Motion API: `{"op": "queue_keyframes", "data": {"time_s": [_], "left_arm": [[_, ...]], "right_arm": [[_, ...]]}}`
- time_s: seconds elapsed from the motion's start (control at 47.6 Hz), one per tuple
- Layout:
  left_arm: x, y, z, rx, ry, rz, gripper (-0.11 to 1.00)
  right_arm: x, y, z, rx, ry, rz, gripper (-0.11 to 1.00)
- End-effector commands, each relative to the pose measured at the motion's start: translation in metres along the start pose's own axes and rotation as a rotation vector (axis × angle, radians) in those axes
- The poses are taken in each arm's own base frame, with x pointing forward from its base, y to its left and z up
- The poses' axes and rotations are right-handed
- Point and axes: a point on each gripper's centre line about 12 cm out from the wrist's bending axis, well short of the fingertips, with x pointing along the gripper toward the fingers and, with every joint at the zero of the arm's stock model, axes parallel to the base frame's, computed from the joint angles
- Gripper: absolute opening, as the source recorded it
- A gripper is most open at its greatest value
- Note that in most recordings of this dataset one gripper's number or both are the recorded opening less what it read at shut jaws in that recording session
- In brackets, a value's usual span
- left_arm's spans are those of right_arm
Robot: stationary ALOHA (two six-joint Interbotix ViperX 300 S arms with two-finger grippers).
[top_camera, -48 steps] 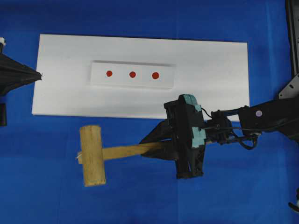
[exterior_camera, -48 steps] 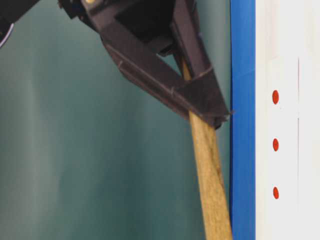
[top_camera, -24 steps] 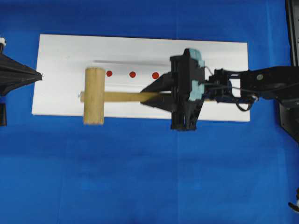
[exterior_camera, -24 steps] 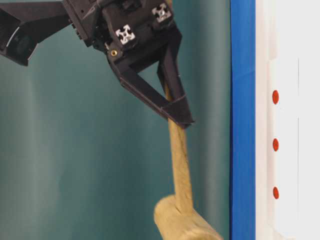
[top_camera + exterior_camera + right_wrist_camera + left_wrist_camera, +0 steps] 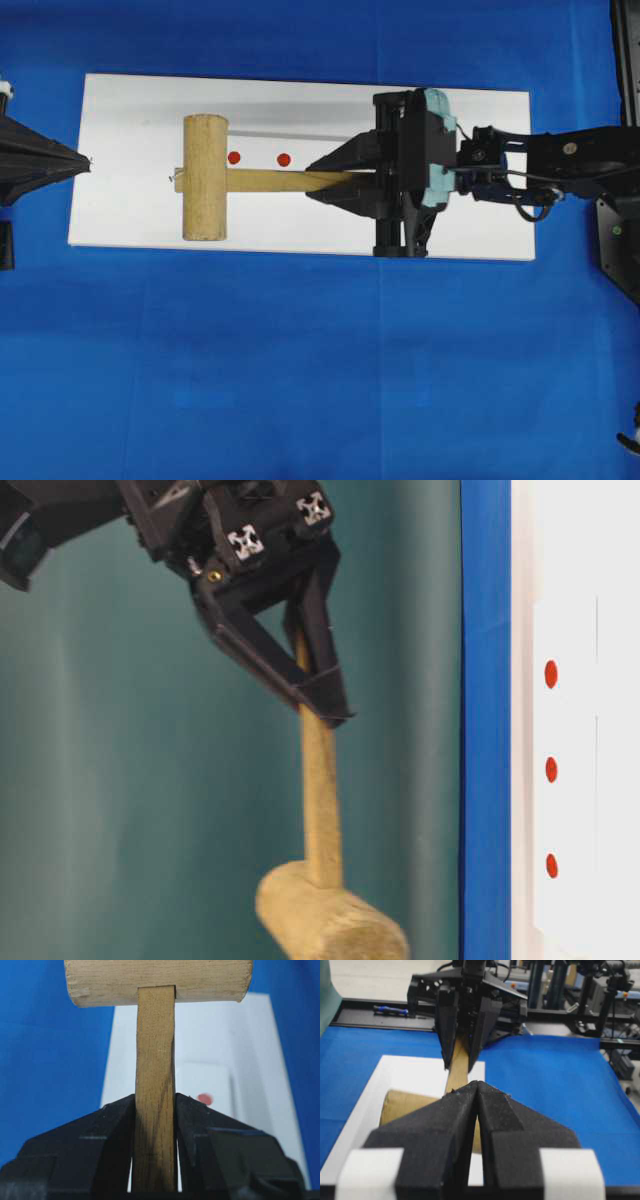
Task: Hit the mark with a hammer.
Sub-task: 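Carry the mallet with the right gripper over the red-dot strip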
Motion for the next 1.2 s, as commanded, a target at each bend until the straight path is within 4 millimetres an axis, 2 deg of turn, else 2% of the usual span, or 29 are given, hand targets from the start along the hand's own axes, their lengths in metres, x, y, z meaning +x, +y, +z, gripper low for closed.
{"op": "queue_keyframes", "data": {"time_s": [0.0,0.504,0.819,0.925,1.177], "left_arm": [[0.002,0.000,0.003,-0.003,-0.008,-0.002,0.00],[0.002,0.000,0.003,-0.049,-0.008,-0.001,0.00],[0.002,0.000,0.004,-0.066,-0.009,-0.002,0.00],[0.002,0.000,0.004,-0.066,-0.011,-0.002,0.00],[0.002,0.000,0.004,-0.069,-0.011,-0.002,0.01]], "right_arm": [[-0.010,-0.003,0.023,-0.052,-0.084,-0.012,0.09],[-0.017,-0.010,0.048,-0.690,-0.237,-0.144,0.09],[-0.018,-0.011,0.051,-1.004,-0.244,-0.211,0.09],[-0.018,-0.011,0.051,-1.057,-0.242,-0.221,0.09],[-0.018,-0.011,0.052,-1.057,-0.244,-0.223,0.09]]}}
